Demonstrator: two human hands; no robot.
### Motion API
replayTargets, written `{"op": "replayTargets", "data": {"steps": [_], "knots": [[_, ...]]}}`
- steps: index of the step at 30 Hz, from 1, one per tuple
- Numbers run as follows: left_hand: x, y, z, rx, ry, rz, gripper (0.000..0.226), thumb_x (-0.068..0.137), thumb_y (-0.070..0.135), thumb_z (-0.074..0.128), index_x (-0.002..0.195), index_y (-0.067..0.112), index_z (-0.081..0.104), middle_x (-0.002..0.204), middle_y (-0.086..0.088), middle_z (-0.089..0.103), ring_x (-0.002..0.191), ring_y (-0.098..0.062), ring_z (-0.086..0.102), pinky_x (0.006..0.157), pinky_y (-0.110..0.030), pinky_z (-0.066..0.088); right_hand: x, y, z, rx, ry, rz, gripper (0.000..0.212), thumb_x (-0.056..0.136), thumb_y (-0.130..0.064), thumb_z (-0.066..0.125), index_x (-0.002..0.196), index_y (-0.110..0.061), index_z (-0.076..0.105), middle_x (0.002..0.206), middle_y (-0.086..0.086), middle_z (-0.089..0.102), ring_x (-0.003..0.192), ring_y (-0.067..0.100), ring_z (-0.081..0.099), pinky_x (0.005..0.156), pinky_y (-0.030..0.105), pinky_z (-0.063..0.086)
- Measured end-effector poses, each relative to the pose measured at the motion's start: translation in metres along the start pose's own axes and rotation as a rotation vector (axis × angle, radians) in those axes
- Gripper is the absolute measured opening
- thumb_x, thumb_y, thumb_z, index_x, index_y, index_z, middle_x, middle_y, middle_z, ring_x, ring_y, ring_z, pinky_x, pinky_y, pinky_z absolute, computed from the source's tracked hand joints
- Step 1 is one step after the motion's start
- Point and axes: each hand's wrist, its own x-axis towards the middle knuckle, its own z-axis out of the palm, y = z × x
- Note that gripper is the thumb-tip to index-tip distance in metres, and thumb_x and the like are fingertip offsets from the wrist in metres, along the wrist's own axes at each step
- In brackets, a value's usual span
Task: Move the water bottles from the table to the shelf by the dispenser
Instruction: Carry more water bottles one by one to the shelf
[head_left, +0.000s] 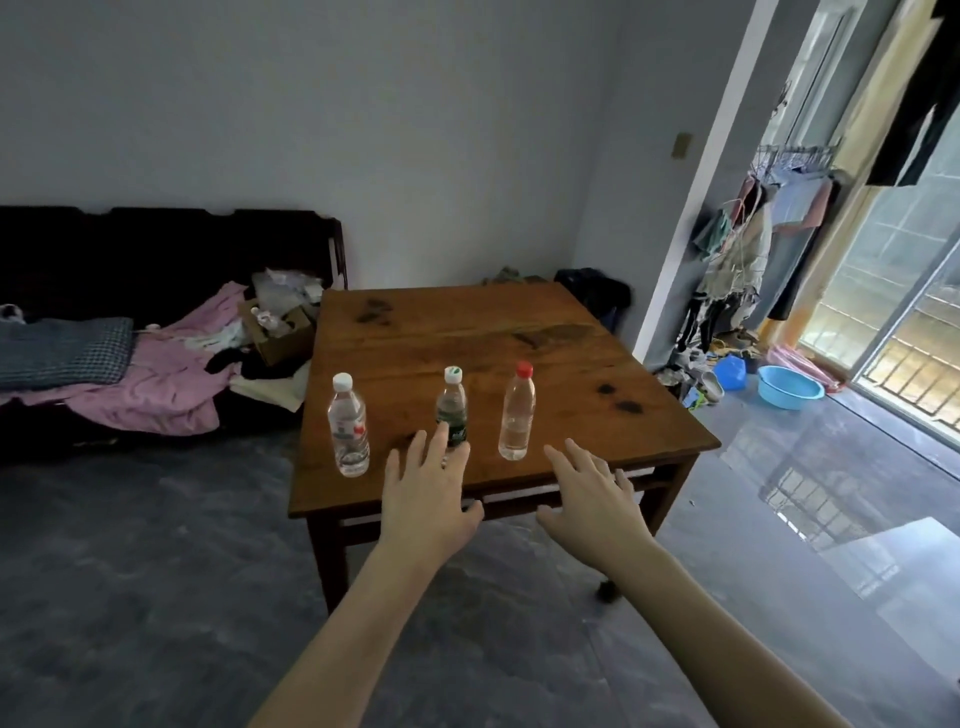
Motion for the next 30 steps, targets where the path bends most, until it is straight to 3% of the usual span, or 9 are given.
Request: {"op": "replayTargets", "data": {"steps": [8,14,23,30], "knots": [[0.094,-0.008,0.017,0.043,-0.104,0.154,0.074,0.097,0.050,0.053,0.158,0.028,0.018,0.170,-0.003,-0.002,0.156,-0.026,0.000,0.124,-0.051,0.009,0.091,0.000,-0.005,0.015,0.012,0.090,0.077,0.089,-0.041,0.056,0.154,-0.033,0.017,0.165,0.003,0.013,0.151,0.025,0.015,0.121,0.053,0.017],[0.159,-0.008,0.022,0.055,-0.078,0.209,0.074,0.097,0.050,0.052,0.158,0.028,0.017,0.170,-0.001,-0.001,0.156,-0.025,-0.001,0.126,-0.050,0.008,0.145,0.019,-0.004,0.016,0.013,0.139,0.077,0.089,-0.040,0.057,0.155,-0.029,0.019,0.165,0.002,0.014,0.151,0.025,0.017,0.120,0.052,0.017],[0.259,0.022,0.039,0.032,-0.084,0.202,0.073,0.097,0.050,0.055,0.158,0.029,0.019,0.170,0.000,-0.001,0.156,-0.023,0.000,0.124,-0.046,0.008,0.241,0.083,-0.009,0.069,-0.028,0.166,0.078,0.089,-0.038,0.059,0.155,-0.030,0.019,0.165,0.002,0.014,0.150,0.025,0.018,0.120,0.052,0.020],[0.304,0.047,0.069,-0.114,-0.100,0.117,0.078,0.096,0.050,0.056,0.159,0.031,0.012,0.169,0.004,0.004,0.156,-0.017,0.007,0.124,-0.038,0.013,0.312,0.123,0.005,0.077,-0.107,0.109,0.077,0.089,-0.037,0.059,0.155,-0.029,0.020,0.165,0.002,0.016,0.150,0.025,0.019,0.119,0.051,0.021]]}}
